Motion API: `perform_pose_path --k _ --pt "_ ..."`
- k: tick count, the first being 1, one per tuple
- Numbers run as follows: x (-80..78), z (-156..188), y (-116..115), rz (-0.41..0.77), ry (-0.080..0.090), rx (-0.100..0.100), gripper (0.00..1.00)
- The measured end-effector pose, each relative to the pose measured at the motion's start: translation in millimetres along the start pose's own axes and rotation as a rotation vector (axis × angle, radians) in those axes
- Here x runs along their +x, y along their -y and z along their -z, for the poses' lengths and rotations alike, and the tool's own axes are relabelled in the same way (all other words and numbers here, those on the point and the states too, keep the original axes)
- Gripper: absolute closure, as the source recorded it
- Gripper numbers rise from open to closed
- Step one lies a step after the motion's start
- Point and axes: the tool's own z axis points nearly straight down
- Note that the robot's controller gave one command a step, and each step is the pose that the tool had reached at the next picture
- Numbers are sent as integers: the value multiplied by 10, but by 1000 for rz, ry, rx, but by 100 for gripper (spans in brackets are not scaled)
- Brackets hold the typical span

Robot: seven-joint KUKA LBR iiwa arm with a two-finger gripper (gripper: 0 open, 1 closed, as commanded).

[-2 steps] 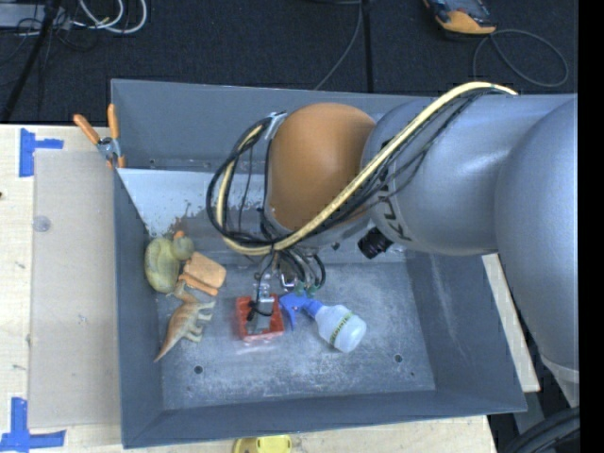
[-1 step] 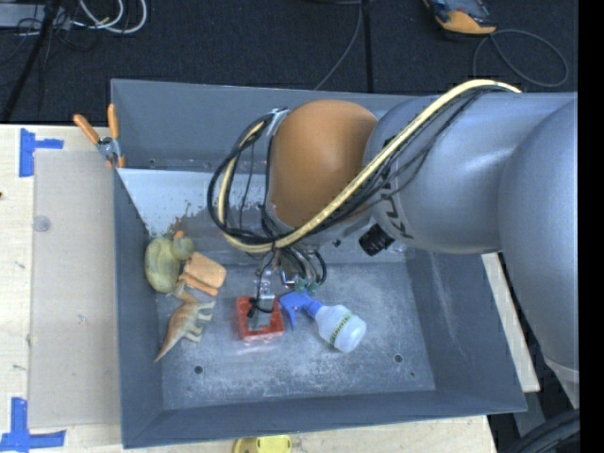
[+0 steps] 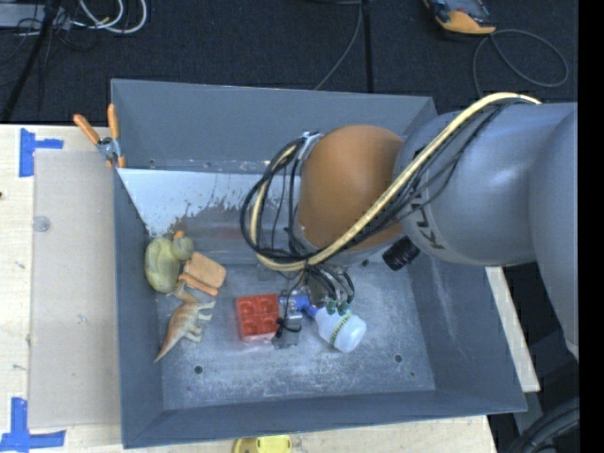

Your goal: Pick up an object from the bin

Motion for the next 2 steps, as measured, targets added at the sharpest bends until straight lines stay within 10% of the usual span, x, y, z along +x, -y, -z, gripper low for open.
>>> perform_pose_path --k 2 --pt "4 -653 239 78 0 2 0"
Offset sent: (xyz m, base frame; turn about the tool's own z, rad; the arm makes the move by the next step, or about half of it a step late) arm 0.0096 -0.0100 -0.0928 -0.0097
